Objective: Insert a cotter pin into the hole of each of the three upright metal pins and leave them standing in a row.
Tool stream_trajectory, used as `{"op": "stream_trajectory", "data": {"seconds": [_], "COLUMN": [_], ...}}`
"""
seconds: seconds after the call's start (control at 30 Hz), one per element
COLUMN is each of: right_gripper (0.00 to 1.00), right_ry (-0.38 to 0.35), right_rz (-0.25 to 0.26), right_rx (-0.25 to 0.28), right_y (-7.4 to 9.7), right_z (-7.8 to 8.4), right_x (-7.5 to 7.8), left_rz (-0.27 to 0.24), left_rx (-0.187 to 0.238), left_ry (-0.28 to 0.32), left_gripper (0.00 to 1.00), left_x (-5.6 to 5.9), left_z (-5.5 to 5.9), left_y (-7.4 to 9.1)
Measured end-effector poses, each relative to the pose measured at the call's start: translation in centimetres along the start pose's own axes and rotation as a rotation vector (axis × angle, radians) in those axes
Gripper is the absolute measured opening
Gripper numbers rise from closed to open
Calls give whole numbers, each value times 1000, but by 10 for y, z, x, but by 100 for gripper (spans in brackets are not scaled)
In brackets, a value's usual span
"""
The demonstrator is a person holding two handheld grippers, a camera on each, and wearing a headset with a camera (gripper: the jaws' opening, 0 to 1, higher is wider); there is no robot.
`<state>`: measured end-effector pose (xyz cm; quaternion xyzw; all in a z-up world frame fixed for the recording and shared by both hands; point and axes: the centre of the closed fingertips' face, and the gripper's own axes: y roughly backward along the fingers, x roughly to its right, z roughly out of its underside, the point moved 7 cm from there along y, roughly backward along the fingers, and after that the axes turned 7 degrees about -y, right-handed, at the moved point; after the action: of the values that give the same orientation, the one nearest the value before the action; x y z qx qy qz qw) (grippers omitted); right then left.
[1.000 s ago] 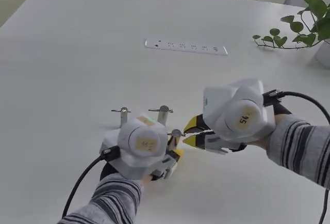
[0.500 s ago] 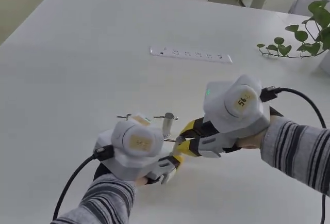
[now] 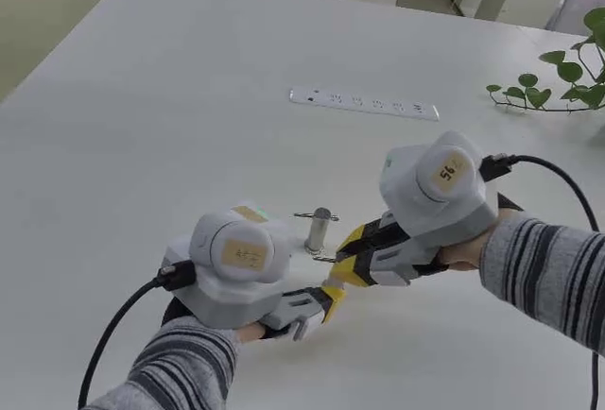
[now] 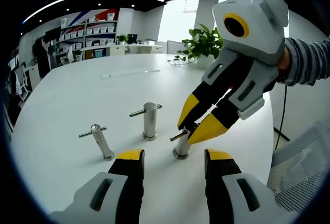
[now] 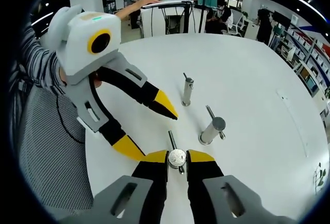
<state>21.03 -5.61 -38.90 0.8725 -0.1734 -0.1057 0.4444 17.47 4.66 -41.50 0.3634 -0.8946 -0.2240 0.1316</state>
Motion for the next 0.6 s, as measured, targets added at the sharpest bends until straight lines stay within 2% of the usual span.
{"op": "stream_trajectory", "data": {"seconds": [0.17, 0.3, 0.43, 0.5, 0.6], "right_gripper": [8, 8, 8, 8, 8], "right_ry": [4, 17, 22, 23, 28], "right_rz": [-16, -13, -4, 0, 2], "right_rx": [-14, -18, -20, -21, -28], "right_y": [4, 11, 17, 19, 22], "right_z": [3, 3, 2, 2, 2], "right_x": [4, 11, 22, 28, 33], "left_rz": [-25, -42, -64, -67, -72], "left_rx": [8, 38, 54, 69, 77], "left_ry": [-19, 15, 5, 19, 12], "left_gripper": [47, 49, 55, 58, 61], "left_x": [-4, -11, -19, -21, -23], "left_z": [-2, -1, -5, -6, -6], "left_y": [11, 20, 27, 31, 37]}}
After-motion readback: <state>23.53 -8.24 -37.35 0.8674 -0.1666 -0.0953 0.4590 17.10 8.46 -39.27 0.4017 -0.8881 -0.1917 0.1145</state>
